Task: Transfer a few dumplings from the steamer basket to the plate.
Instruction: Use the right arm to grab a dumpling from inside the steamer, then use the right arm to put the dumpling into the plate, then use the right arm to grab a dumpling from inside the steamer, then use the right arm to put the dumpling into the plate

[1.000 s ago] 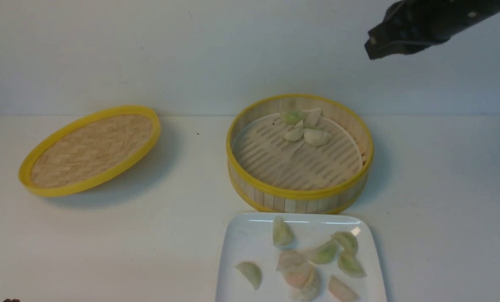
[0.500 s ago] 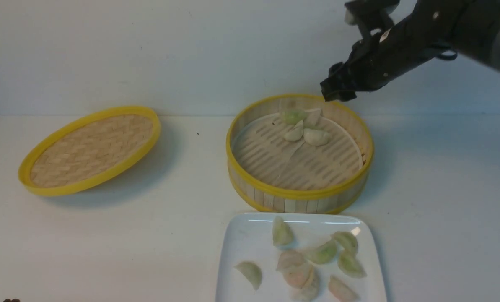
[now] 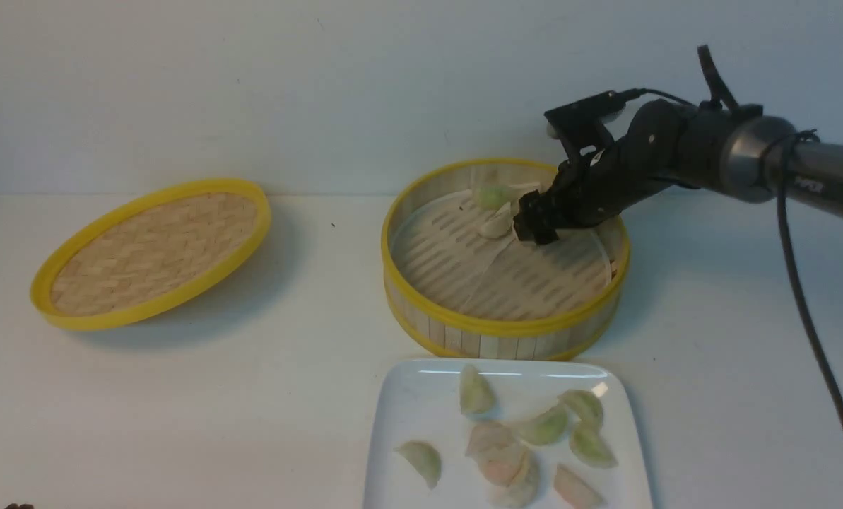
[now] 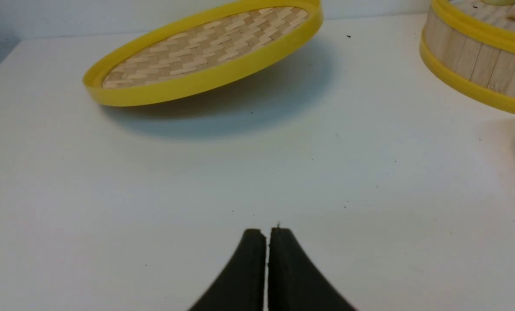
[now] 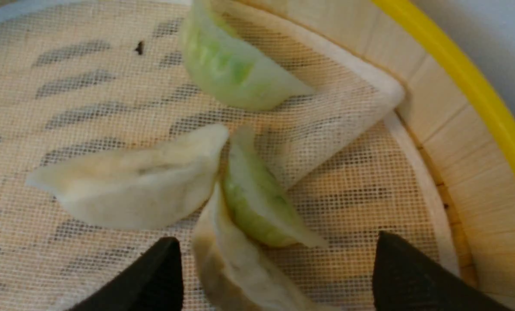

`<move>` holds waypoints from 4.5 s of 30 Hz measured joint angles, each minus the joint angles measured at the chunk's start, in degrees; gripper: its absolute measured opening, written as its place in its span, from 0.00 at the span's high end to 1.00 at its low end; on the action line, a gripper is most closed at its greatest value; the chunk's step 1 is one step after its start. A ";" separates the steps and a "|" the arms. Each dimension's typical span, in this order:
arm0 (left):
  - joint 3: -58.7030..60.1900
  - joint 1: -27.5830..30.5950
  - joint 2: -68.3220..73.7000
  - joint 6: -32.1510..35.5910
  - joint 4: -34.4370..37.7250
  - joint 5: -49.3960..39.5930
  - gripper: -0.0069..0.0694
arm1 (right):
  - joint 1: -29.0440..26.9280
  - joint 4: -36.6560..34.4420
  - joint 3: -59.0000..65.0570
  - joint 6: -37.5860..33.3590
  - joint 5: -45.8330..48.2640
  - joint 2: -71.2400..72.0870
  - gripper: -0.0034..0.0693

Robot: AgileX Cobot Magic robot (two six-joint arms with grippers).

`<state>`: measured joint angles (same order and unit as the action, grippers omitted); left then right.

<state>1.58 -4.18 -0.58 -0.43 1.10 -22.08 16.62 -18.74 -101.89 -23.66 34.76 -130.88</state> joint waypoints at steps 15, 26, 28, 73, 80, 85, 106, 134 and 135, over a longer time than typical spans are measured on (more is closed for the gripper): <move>0.00 0.00 0.00 0.00 0.00 0.00 0.92 | 1.14 0.53 -0.47 -0.34 2.79 -0.08 0.71; 0.00 0.00 0.00 0.00 0.00 0.00 0.92 | 1.14 2.26 -8.73 4.88 27.92 12.82 0.70; 0.00 0.00 0.00 0.00 0.00 0.00 0.92 | 1.14 2.26 -9.84 5.60 32.68 16.54 0.70; 0.00 0.00 0.00 0.00 0.00 0.00 0.92 | 15.08 -0.61 37.41 16.85 10.99 41.84 0.18; 0.00 0.00 0.00 0.00 0.00 0.00 0.92 | 6.92 1.70 15.46 16.06 18.65 33.42 0.21; 0.00 0.00 0.00 0.00 0.00 0.00 0.92 | 3.57 2.59 -1.11 14.37 22.75 19.84 0.21; 0.00 0.00 0.00 0.00 0.00 0.00 0.92 | -0.79 4.38 -20.56 23.66 17.56 -9.15 0.28; 0.00 0.00 0.00 0.00 0.00 0.00 0.92 | -0.74 3.55 -22.48 20.18 36.27 6.30 0.76; 0.00 0.00 0.00 0.00 0.00 0.00 0.92 | -0.71 3.39 -21.70 20.17 36.31 7.83 0.76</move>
<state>1.58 -4.18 -0.58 -0.43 1.10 -22.08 15.92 -15.36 -123.59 -3.49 71.07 -123.05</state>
